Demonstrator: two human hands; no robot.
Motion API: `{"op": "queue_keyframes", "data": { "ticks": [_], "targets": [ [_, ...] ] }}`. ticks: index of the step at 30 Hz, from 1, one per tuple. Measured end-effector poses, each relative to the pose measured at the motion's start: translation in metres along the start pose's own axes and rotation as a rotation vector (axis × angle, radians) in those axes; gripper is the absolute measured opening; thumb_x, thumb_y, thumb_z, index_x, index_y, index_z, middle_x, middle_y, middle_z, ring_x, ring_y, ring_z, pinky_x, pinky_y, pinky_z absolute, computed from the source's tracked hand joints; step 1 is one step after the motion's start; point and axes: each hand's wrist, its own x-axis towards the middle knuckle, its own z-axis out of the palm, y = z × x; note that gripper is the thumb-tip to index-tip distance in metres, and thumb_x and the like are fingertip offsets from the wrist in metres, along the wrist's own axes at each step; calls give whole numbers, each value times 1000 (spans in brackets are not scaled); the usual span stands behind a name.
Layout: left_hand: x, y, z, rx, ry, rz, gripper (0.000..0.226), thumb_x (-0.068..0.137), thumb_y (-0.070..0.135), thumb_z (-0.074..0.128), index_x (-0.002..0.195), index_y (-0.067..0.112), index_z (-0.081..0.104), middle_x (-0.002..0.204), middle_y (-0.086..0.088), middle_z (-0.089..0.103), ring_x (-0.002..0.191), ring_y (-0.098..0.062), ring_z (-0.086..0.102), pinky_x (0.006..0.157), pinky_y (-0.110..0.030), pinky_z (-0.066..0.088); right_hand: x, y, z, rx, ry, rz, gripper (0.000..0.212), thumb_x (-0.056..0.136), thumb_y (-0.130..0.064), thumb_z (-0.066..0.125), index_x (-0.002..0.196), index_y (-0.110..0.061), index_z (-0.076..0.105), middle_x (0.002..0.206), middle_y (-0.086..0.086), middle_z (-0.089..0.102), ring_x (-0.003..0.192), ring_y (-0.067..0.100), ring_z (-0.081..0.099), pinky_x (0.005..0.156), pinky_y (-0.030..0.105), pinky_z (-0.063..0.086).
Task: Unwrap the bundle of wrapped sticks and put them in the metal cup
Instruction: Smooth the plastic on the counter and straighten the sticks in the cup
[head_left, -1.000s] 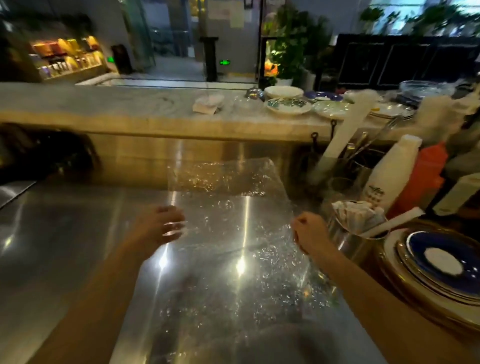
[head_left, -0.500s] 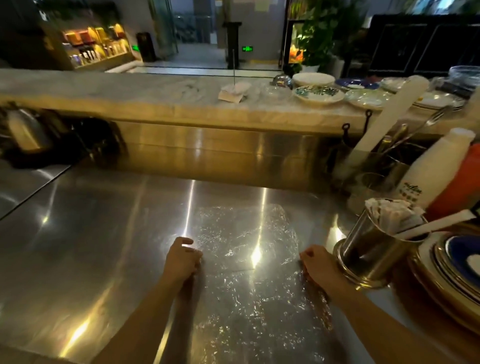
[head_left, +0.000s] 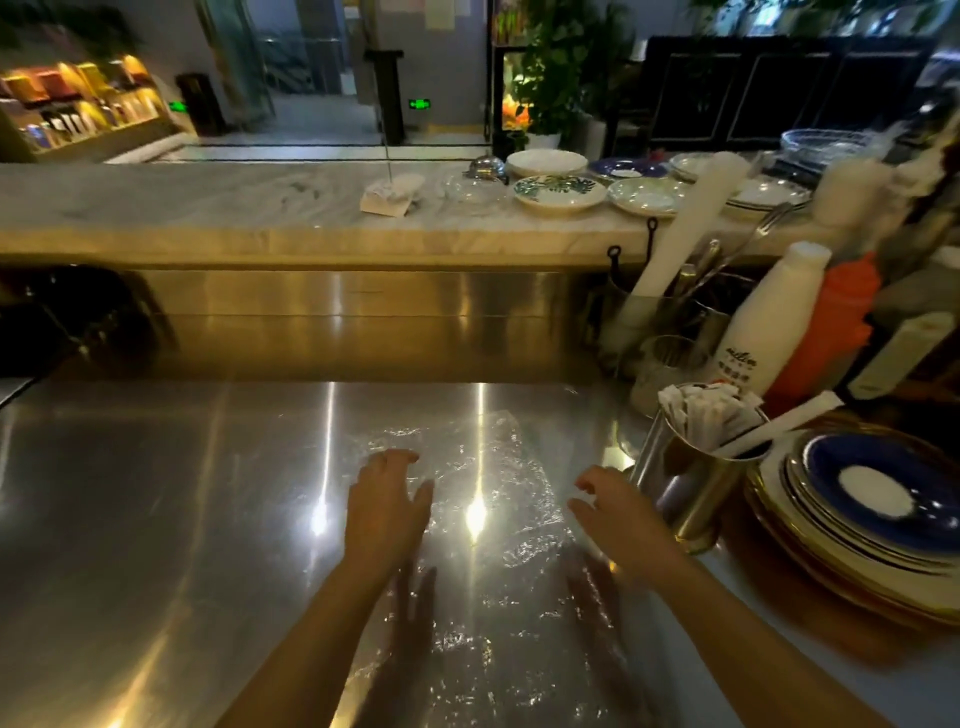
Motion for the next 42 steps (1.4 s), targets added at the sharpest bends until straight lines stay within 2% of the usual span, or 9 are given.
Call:
{"op": "queue_keyframes", "data": {
  "ticks": [3, 8, 15, 19, 23, 29, 34, 39, 42],
  "targets": [
    [1, 38, 3, -85, -86, 141, 30, 87, 22, 58, 116, 12, 55, 121, -7, 60, 109, -21, 54, 92, -32, 40, -9, -8, -31, 1, 38, -44, 4, 88, -25, 54, 86, -25, 51, 83, -4, 57, 69, 3, 51, 59, 19, 40],
    [0, 99, 11, -179, -132, 350, 28, 87, 28, 58, 112, 16, 57, 116, -2, 63, 104, -15, 56, 86, -26, 40, -34, -20, -89, 14, 179, -97, 9, 89, -24, 53, 96, -22, 58, 73, -11, 58, 69, 9, 58, 62, 21, 45],
    [6, 162, 35, -244, -135, 602, 29, 86, 31, 58, 113, 19, 57, 114, 0, 62, 97, -5, 49, 81, -21, 35, -55, -5, -144, 81, 628, -134, 7, 88, -17, 54, 91, -20, 59, 82, -9, 59, 77, 0, 55, 64, 9, 36],
    [11, 182, 53, -226, -149, 651, 38, 86, 36, 58, 119, 19, 52, 124, -3, 56, 112, -17, 50, 89, -28, 41, -45, 15, -152, 0, 810, -72, 19, 86, -16, 57, 104, -9, 57, 104, 7, 57, 94, 21, 55, 77, 17, 40],
    [12, 192, 71, -122, -229, 652, 63, 84, 47, 55, 136, 19, 34, 146, -6, 36, 134, -20, 31, 107, -38, 28, -33, 29, -146, 4, 708, 28, 48, 87, -25, 57, 130, -10, 41, 134, 12, 45, 119, 25, 44, 94, 31, 36],
    [11, 190, 87, -51, -306, 727, 67, 84, 53, 51, 139, 20, 28, 147, -5, 35, 134, -19, 30, 109, -34, 21, -27, 33, -130, 42, 553, -60, 45, 88, -25, 54, 130, -16, 40, 133, 6, 49, 116, 10, 43, 91, 25, 37],
    [15, 182, 93, 38, -275, 885, 66, 85, 42, 54, 140, 18, 27, 149, -5, 32, 139, -17, 22, 113, -32, 4, -18, 36, -121, -267, 380, -124, 45, 94, -22, 43, 137, -15, 32, 141, 6, 43, 130, 17, 38, 107, 42, 33],
    [20, 179, 94, 193, -327, 1018, 52, 89, 36, 49, 135, 18, 36, 149, -6, 32, 141, -20, 15, 115, -39, -2, -12, 31, -126, -269, 137, -100, 24, 97, -26, 33, 105, -23, 55, 112, -1, 61, 104, 12, 53, 99, 42, 38],
    [25, 182, 91, 121, -312, 1029, 49, 87, 37, 52, 131, 18, 41, 143, -5, 42, 135, -19, 30, 114, -37, 5, -10, 31, -130, -301, 280, -83, 18, 92, -26, 46, 103, -20, 59, 107, 0, 64, 97, 12, 55, 96, 39, 42]
  ]
}}
